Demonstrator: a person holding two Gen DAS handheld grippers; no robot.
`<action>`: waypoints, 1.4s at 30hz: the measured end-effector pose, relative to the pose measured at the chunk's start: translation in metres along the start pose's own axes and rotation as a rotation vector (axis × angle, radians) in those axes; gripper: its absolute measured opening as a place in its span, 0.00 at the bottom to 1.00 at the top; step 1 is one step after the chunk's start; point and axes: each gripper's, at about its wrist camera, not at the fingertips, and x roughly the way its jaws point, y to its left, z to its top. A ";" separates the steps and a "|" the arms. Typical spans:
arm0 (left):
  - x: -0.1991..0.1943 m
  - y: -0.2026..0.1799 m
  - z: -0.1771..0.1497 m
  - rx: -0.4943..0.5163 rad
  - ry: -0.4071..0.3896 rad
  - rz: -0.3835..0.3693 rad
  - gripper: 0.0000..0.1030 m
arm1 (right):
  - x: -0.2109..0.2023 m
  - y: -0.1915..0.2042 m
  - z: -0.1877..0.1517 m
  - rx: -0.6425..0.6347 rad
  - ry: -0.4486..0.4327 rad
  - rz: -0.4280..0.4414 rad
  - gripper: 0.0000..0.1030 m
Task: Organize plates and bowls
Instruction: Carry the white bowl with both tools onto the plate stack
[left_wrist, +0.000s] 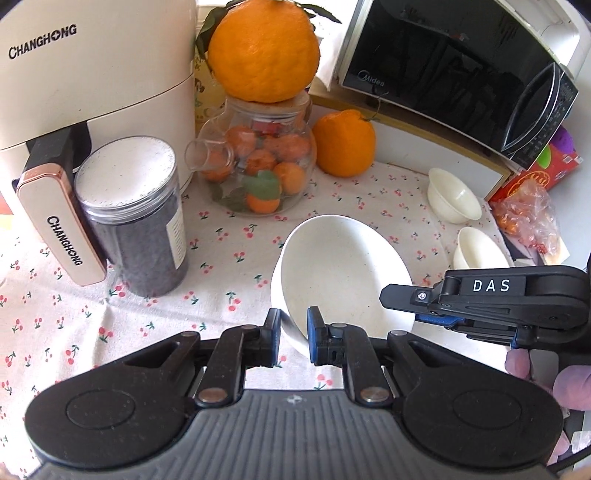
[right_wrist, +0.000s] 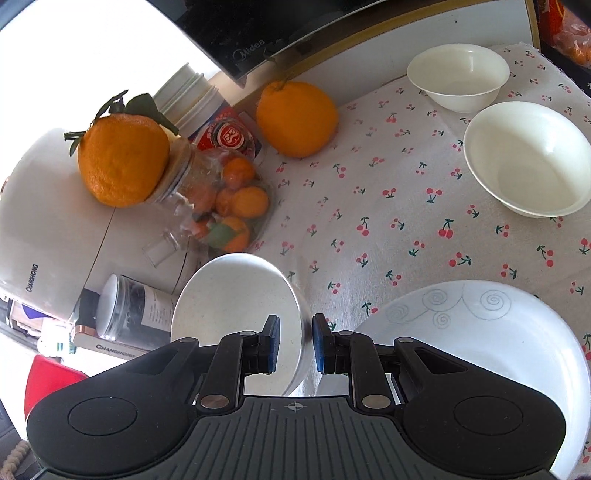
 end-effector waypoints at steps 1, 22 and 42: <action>0.001 0.001 -0.001 0.004 0.004 0.004 0.13 | 0.002 0.002 -0.001 -0.008 0.006 -0.003 0.18; 0.014 0.019 -0.010 0.009 0.082 0.035 0.13 | 0.030 0.013 -0.012 -0.085 0.062 -0.051 0.21; -0.008 0.020 -0.006 0.010 -0.011 0.072 0.24 | 0.005 0.011 -0.007 -0.150 -0.007 -0.047 0.46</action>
